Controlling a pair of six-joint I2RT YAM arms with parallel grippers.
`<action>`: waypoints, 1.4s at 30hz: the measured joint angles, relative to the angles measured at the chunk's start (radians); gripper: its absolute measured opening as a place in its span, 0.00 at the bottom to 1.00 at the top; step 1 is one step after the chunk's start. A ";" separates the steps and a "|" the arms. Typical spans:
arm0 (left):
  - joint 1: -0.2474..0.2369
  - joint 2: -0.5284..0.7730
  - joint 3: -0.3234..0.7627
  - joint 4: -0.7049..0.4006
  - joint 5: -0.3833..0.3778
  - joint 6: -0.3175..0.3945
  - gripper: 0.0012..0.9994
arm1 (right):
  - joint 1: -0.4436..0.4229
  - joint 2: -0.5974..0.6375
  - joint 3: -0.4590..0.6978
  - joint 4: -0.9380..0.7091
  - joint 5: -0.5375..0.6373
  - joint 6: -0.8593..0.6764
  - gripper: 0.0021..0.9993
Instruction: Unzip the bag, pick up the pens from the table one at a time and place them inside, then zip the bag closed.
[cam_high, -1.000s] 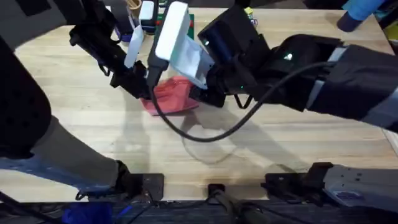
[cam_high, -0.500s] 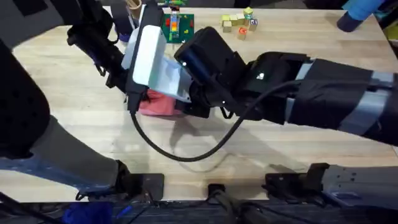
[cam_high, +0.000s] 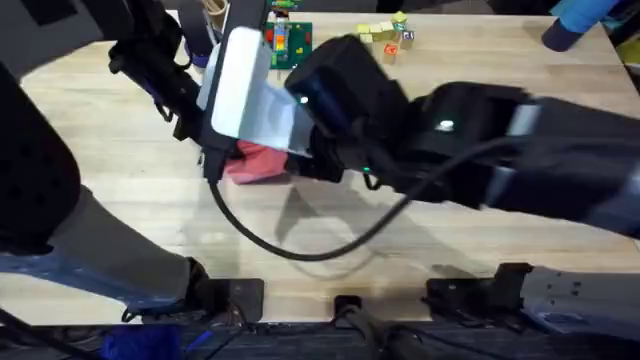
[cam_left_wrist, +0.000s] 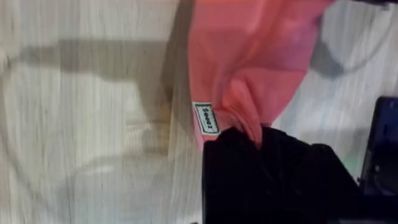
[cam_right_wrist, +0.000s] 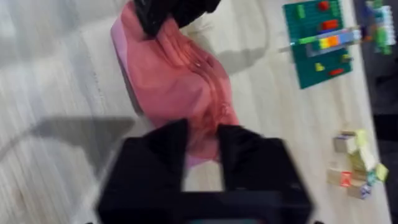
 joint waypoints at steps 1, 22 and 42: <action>-0.001 0.000 0.000 0.002 0.014 0.000 0.04 | 0.002 -0.021 0.000 -0.004 0.003 0.001 0.42; -0.022 0.000 0.000 -0.002 0.079 0.000 0.04 | -0.046 -0.227 0.007 -0.164 0.005 0.419 1.00; -0.022 0.000 0.000 -0.002 0.079 0.000 0.04 | -0.381 0.023 0.300 -0.400 -0.286 0.874 1.00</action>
